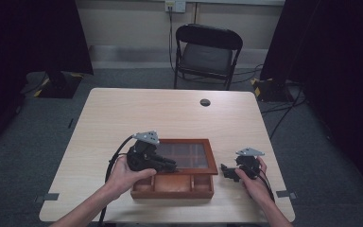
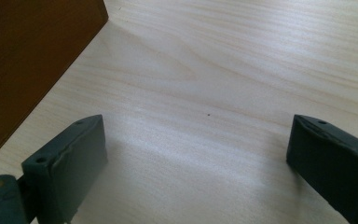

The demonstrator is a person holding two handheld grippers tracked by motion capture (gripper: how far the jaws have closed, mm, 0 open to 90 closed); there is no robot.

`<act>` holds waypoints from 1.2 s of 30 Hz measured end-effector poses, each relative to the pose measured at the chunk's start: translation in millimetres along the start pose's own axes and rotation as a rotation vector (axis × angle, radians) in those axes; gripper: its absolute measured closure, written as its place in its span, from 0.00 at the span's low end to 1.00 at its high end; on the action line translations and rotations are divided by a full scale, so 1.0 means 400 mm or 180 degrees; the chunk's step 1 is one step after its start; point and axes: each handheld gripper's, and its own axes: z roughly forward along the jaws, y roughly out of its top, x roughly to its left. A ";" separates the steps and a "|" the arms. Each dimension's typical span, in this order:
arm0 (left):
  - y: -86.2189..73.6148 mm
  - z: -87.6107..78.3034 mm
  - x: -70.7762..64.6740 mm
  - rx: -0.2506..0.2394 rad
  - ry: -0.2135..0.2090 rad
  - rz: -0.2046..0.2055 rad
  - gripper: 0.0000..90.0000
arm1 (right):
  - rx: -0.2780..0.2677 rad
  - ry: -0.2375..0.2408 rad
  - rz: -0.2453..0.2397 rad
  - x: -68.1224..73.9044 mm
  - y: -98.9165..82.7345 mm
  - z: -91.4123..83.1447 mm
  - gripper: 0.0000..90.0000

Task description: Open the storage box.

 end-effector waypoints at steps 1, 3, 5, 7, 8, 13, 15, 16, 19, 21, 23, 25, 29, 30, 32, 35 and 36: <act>0.004 -0.003 0.000 -0.0038 0.0013 -0.0011 0.90 | 0.0000 0.0000 -0.0003 0.000 0.000 0.000 0.04; 0.007 -0.006 0.000 -0.0019 0.0020 0.0014 0.90 | 0.0000 0.0002 0.0000 0.000 0.000 0.000 0.04; 0.013 -0.010 -0.001 -0.0060 0.0058 0.0031 0.90 | 0.0001 0.0000 -0.0001 0.000 0.000 0.000 0.04; 0.016 -0.011 0.001 -0.0062 0.0052 0.0033 0.90 | 0.0001 0.0001 -0.0001 0.000 0.000 0.000 0.04; 0.018 -0.011 0.001 -0.0077 0.0056 0.0027 0.90 | 0.0001 0.0000 -0.0001 0.000 0.000 0.000 0.04; 0.025 -0.015 0.002 -0.0074 0.0073 0.0035 0.90 | 0.0001 0.0001 -0.0001 0.000 0.000 0.000 0.04; 0.027 -0.018 0.005 -0.0106 0.0060 0.0010 0.90 | 0.0001 0.0000 -0.0002 0.000 0.000 0.000 0.04; 0.029 -0.020 0.007 -0.0112 0.0057 0.0006 0.90 | -0.0002 -0.0001 0.0002 0.000 0.000 0.000 0.04; 0.035 -0.023 0.007 -0.0108 0.0080 0.0016 0.90 | -0.0005 0.0002 0.0011 0.001 0.000 0.000 0.04; 0.035 -0.026 0.010 -0.0188 0.0075 -0.0055 0.90 | -0.0001 -0.0003 0.0004 0.000 0.000 0.000 0.04; 0.036 -0.027 0.010 -0.0198 0.0094 -0.0052 0.90 | 0.0000 -0.0002 0.0002 0.000 0.000 0.000 0.04; 0.038 -0.030 0.014 -0.0247 0.0095 -0.0064 0.90 | -0.0005 -0.0003 -0.0004 0.000 0.000 0.001 0.04; 0.043 -0.031 0.013 -0.0234 0.0114 -0.0039 0.90 | 0.0000 0.0001 -0.0007 0.000 0.000 0.000 0.04; 0.044 -0.032 0.015 -0.0250 0.0098 -0.0050 0.90 | -0.0001 0.0001 -0.0005 0.000 0.000 0.000 0.04; 0.046 -0.034 0.020 -0.0291 0.0082 -0.0066 0.90 | -0.0004 0.0003 0.0002 0.000 0.000 0.000 0.04; 0.050 -0.035 0.021 -0.0287 0.0093 -0.0069 0.90 | -0.0004 0.0001 0.0001 0.000 0.000 0.000 0.04; 0.055 -0.033 0.021 -0.0260 0.0100 -0.0088 0.90 | -0.0001 0.0003 -0.0004 0.000 0.000 0.000 0.04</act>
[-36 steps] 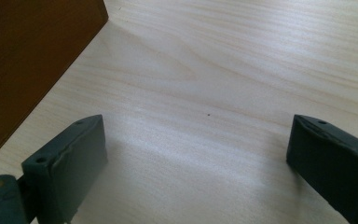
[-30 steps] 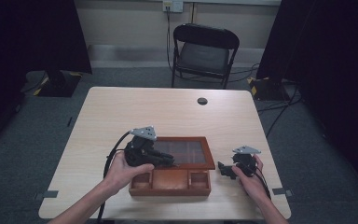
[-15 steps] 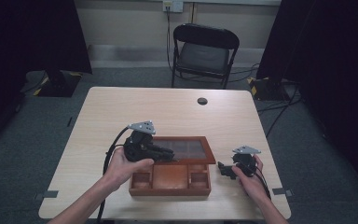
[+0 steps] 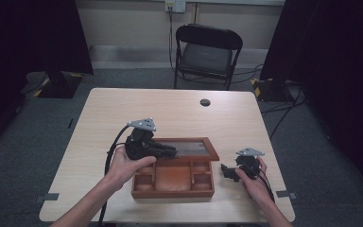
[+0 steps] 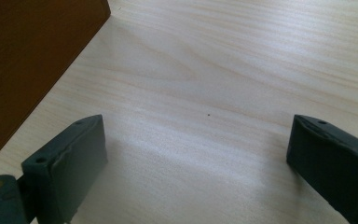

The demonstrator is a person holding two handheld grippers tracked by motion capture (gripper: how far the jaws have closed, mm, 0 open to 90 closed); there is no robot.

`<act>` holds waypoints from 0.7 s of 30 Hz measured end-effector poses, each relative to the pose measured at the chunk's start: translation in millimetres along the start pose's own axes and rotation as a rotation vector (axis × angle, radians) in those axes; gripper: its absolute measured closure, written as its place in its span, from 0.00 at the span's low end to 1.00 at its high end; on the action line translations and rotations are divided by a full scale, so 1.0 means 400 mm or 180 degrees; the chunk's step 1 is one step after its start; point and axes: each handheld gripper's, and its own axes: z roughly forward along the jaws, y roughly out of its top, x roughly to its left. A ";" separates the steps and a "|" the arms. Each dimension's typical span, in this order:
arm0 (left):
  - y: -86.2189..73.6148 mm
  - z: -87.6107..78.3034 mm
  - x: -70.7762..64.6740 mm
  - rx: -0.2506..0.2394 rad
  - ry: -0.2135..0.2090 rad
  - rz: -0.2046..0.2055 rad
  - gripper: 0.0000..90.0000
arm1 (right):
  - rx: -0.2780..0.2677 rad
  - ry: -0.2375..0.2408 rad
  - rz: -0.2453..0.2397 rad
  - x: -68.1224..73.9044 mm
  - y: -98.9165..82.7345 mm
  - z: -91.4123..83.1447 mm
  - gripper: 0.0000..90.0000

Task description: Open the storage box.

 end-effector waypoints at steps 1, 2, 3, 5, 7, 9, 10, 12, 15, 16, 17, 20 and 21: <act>0.002 0.001 -0.001 0.0023 0.0014 0.0010 0.90 | -0.0002 -0.0002 0.0004 0.000 0.000 0.000 0.04; 0.003 0.002 0.000 0.0017 0.0014 0.0020 0.90 | -0.0002 -0.0002 0.0005 0.000 0.000 0.000 0.04; 0.004 0.002 0.002 0.0005 0.0008 -0.0001 0.90 | 0.0003 -0.0001 0.0019 0.001 0.000 0.000 0.04; 0.009 0.000 0.006 -0.0016 0.0014 -0.0006 0.90 | 0.0002 -0.0003 0.0003 0.000 0.000 0.000 0.04; 0.011 0.000 0.006 -0.0032 0.0020 -0.0017 0.90 | 0.0000 -0.0002 0.0009 0.000 0.000 0.000 0.04; 0.020 -0.003 0.007 -0.0013 0.0037 -0.0026 0.90 | -0.0001 -0.0002 0.0013 0.001 0.000 0.000 0.04; 0.023 -0.003 0.008 -0.0018 0.0046 -0.0021 0.90 | 0.0000 -0.0004 0.0008 0.000 0.000 0.000 0.04; 0.026 -0.005 0.010 -0.0024 0.0039 -0.0033 0.90 | 0.0002 -0.0001 0.0003 0.000 0.000 0.000 0.04; 0.032 -0.007 0.015 -0.0031 0.0018 -0.0040 0.90 | 0.0002 -0.0002 0.0003 0.000 0.000 0.000 0.04; 0.033 -0.007 0.015 -0.0029 0.0035 -0.0035 0.90 | 0.0002 -0.0002 0.0003 0.000 0.000 0.000 0.04; 0.035 -0.008 0.015 -0.0019 0.0044 -0.0023 0.90 | 0.0000 -0.0004 0.0008 0.000 0.000 0.000 0.04; 0.037 -0.008 0.016 -0.0011 0.0043 -0.0021 0.90 | 0.0002 -0.0002 0.0003 0.000 0.000 0.000 0.04; 0.037 -0.008 0.016 -0.0011 0.0043 -0.0021 0.90 | 0.0002 -0.0002 0.0003 0.000 0.000 0.000 0.04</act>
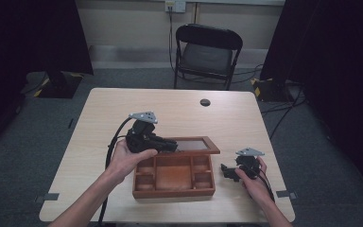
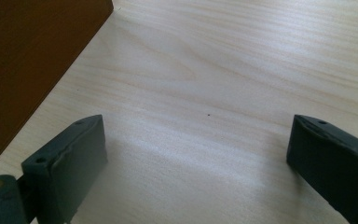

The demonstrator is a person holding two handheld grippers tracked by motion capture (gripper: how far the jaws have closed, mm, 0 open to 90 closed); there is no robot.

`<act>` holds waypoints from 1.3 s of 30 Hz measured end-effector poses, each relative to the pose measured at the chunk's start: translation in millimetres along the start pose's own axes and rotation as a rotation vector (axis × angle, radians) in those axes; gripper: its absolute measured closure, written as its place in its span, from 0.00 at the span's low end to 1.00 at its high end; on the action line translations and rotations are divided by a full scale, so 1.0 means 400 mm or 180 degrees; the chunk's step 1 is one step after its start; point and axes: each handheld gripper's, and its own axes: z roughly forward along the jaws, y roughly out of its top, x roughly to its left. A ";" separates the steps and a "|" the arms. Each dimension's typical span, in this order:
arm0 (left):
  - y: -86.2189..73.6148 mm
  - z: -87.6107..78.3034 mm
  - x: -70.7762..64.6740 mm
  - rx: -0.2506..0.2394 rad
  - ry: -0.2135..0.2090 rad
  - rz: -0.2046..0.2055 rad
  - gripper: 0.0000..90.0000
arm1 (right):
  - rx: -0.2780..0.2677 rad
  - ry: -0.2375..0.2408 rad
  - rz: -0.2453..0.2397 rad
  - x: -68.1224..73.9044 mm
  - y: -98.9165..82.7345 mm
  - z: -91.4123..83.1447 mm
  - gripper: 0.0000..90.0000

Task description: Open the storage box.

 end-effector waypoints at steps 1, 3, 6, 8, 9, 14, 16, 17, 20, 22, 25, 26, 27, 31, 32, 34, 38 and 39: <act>0.001 -0.001 0.003 -0.0030 -0.0020 -0.0016 0.90 | -0.0004 0.0000 0.0010 0.001 0.000 0.000 0.04; 0.003 -0.002 0.005 -0.0034 -0.0017 -0.0027 0.90 | 0.0000 0.0000 0.0001 0.000 0.000 0.000 0.04; 0.006 -0.003 0.005 -0.0023 -0.0011 0.0006 0.90 | -0.0003 0.0000 0.0010 0.001 0.000 0.000 0.04; 0.009 -0.003 0.006 -0.0020 -0.0006 -0.0007 0.90 | -0.0001 0.0000 0.0005 0.000 0.000 0.000 0.04; 0.010 -0.005 0.007 -0.0017 0.0000 -0.0006 0.90 | -0.0003 0.0001 0.0009 0.000 0.000 0.000 0.04; 0.012 -0.004 0.009 -0.0012 -0.0024 -0.0002 0.90 | -0.0003 0.0002 0.0009 0.000 0.000 0.000 0.04; 0.013 -0.004 0.009 0.0004 -0.0033 -0.0024 0.90 | -0.0003 0.0001 0.0009 0.000 0.000 0.001 0.04; 0.017 -0.004 0.009 0.0014 -0.0015 -0.0002 0.90 | -0.0004 0.0003 0.0001 0.000 0.000 0.001 0.04; 0.019 -0.004 0.011 0.0011 -0.0017 -0.0016 0.91 | -0.0004 0.0003 0.0000 0.000 0.000 0.001 0.04; 0.023 -0.004 0.013 0.0002 -0.0023 -0.0021 0.91 | -0.0006 0.0005 0.0004 0.000 0.000 0.001 0.04; 0.030 -0.007 0.016 0.0018 -0.0012 -0.0022 0.91 | -0.0004 0.0004 0.0000 0.000 0.000 0.001 0.04; 0.032 -0.008 0.017 0.0020 -0.0012 -0.0026 0.91 | -0.0004 0.0003 0.0000 0.000 0.000 0.001 0.04; 0.033 -0.008 0.017 0.0016 -0.0006 -0.0027 0.91 | -0.0004 0.0003 0.0000 0.000 0.000 0.001 0.04; 0.037 -0.009 0.019 0.0022 0.0012 -0.0006 0.91 | -0.0004 0.0003 0.0001 0.000 0.000 0.001 0.04; 0.038 -0.010 0.019 0.0005 0.0015 -0.0020 0.91 | -0.0004 0.0004 0.0000 0.000 0.000 0.001 0.04; 0.038 -0.010 0.020 -0.0010 0.0004 -0.0019 0.91 | -0.0004 0.0004 0.0000 0.000 0.000 0.001 0.04; 0.042 -0.011 0.023 -0.0024 0.0007 -0.0007 0.91 | -0.0003 0.0003 -0.0002 0.000 0.001 0.001 0.04; 0.045 -0.012 0.023 -0.0007 0.0030 0.0005 0.91 | 0.0000 0.0002 0.0000 0.000 0.001 0.001 0.04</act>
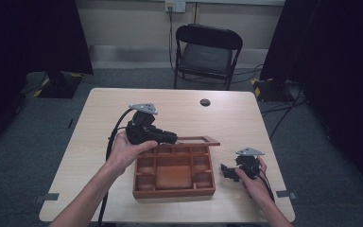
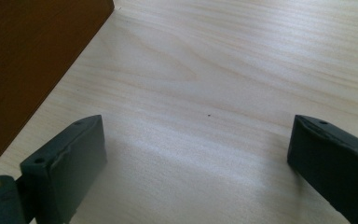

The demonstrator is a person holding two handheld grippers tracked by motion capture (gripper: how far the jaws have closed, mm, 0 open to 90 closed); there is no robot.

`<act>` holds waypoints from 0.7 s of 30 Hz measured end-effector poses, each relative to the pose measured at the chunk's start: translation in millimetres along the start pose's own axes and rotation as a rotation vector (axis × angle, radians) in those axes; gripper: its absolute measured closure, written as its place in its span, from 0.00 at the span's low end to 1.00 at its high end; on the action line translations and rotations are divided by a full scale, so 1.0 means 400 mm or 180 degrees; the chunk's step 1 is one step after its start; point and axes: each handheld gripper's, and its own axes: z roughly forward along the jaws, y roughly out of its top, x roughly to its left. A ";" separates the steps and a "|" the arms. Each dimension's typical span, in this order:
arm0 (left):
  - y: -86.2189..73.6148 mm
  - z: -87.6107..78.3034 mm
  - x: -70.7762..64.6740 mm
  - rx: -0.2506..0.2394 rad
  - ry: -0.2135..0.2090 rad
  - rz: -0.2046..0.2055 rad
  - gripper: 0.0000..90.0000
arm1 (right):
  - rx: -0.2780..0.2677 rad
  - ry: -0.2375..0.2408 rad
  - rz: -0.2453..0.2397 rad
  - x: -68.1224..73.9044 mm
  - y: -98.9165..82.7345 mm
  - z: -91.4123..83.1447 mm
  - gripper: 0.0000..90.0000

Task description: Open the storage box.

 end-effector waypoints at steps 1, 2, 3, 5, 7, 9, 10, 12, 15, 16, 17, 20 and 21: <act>0.001 0.000 0.001 0.0005 -0.0007 0.0001 0.91 | 0.0000 0.0002 -0.0001 0.000 0.000 0.000 0.04; 0.002 -0.001 0.002 -0.0009 -0.0011 -0.0003 0.91 | 0.0000 0.0001 0.0002 0.000 0.000 0.000 0.04; 0.003 -0.001 0.004 -0.0007 -0.0015 0.0000 0.91 | 0.0001 0.0000 0.0002 0.000 0.000 0.000 0.04; 0.005 -0.002 0.004 0.0002 0.0000 -0.0002 0.91 | 0.0000 0.0002 0.0002 0.000 0.000 0.000 0.04; 0.009 -0.003 0.006 -0.0018 0.0004 -0.0013 0.91 | 0.0000 0.0002 0.0002 0.000 0.000 0.000 0.04; 0.018 -0.005 0.014 -0.0023 -0.0003 -0.0030 0.91 | 0.0001 0.0003 0.0003 0.000 0.000 0.000 0.04; 0.019 -0.006 0.016 -0.0024 0.0003 -0.0023 0.91 | 0.0001 0.0001 0.0002 0.000 0.000 0.000 0.04; 0.022 -0.006 0.017 -0.0022 0.0003 -0.0030 0.91 | 0.0001 0.0002 0.0001 0.000 0.000 0.000 0.04; 0.027 -0.008 0.019 -0.0013 0.0013 -0.0016 0.91 | 0.0000 0.0001 0.0001 0.000 0.000 0.000 0.04; 0.028 -0.008 0.020 -0.0010 0.0019 -0.0005 0.91 | 0.0000 0.0003 0.0001 0.000 0.000 0.000 0.04; 0.028 -0.008 0.020 -0.0010 0.0019 -0.0005 0.91 | 0.0000 0.0003 0.0001 0.000 0.000 0.000 0.04; 0.034 -0.009 0.024 0.0002 -0.0001 0.0012 0.92 | 0.0001 0.0006 0.0003 0.000 0.000 0.000 0.03; 0.034 -0.009 0.024 0.0002 -0.0001 0.0012 0.92 | 0.0004 0.0005 0.0004 0.000 0.000 0.000 0.03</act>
